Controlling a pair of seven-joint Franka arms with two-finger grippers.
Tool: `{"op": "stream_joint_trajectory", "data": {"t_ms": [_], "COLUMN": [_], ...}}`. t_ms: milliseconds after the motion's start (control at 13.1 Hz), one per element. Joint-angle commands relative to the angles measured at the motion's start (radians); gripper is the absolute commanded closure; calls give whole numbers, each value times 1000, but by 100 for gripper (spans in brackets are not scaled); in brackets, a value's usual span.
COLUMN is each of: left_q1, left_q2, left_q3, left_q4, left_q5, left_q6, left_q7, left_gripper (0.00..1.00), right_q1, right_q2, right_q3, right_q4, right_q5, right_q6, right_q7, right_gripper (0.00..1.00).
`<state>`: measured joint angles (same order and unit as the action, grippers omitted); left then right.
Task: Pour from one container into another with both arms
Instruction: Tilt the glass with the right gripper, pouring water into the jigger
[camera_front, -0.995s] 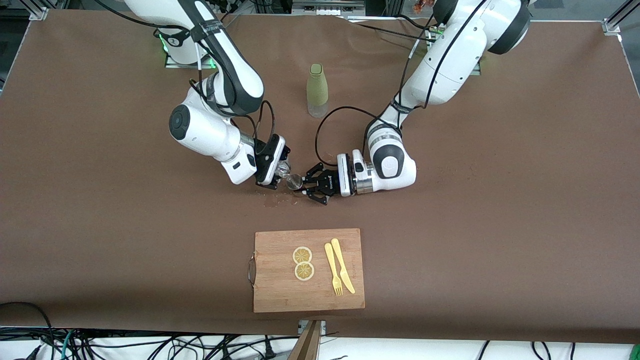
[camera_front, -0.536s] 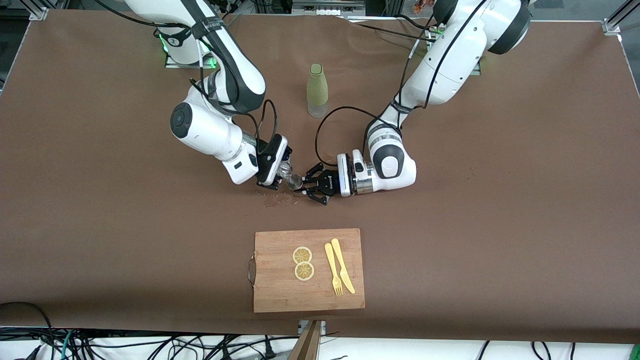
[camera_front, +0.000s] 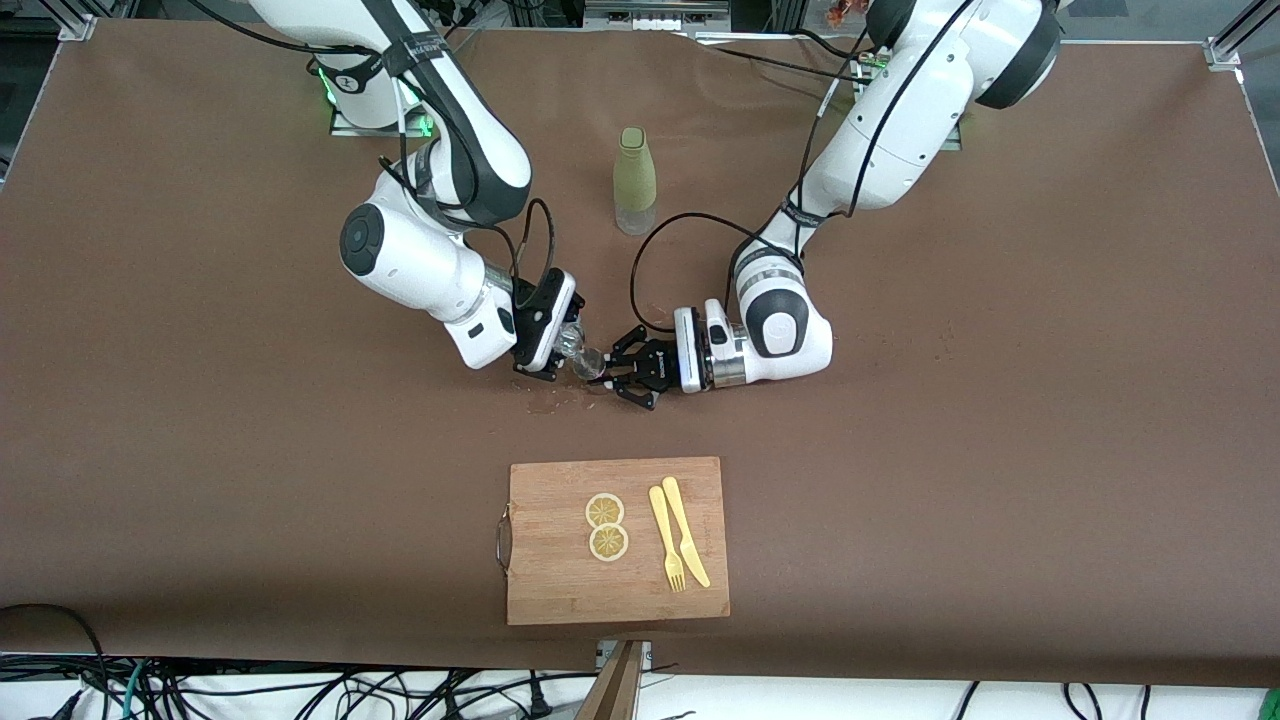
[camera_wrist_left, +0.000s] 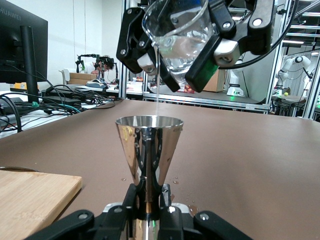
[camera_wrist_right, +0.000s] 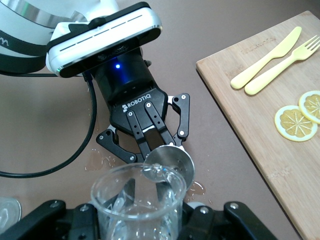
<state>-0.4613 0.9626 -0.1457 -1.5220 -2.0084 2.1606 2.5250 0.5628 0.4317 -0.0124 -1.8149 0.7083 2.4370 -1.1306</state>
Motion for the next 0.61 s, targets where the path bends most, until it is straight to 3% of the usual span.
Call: {"op": "stream_joint_trajectory", "data": {"t_ms": [0,383,536], "left_q1": [-14,-11,-4], "left_q2": [8,4,-1], "left_q3": [-2,-2,0], "left_q4": [23,14,6], "left_q5": [-49,-47,-43], "left_q6": [31,30,28], "left_q7": [47,49,49], "left_gripper": [100,100,100], "right_q1": [-20,-24,-49], "right_q2": [-22,-33,-47], "right_q3": [23,31,63], "right_q4": [9,55,75], "right_q5": [-13,39,48], "right_q6": [17,114,145], "right_q7": [23,23,26], "right_gripper": [78,78,78]}}
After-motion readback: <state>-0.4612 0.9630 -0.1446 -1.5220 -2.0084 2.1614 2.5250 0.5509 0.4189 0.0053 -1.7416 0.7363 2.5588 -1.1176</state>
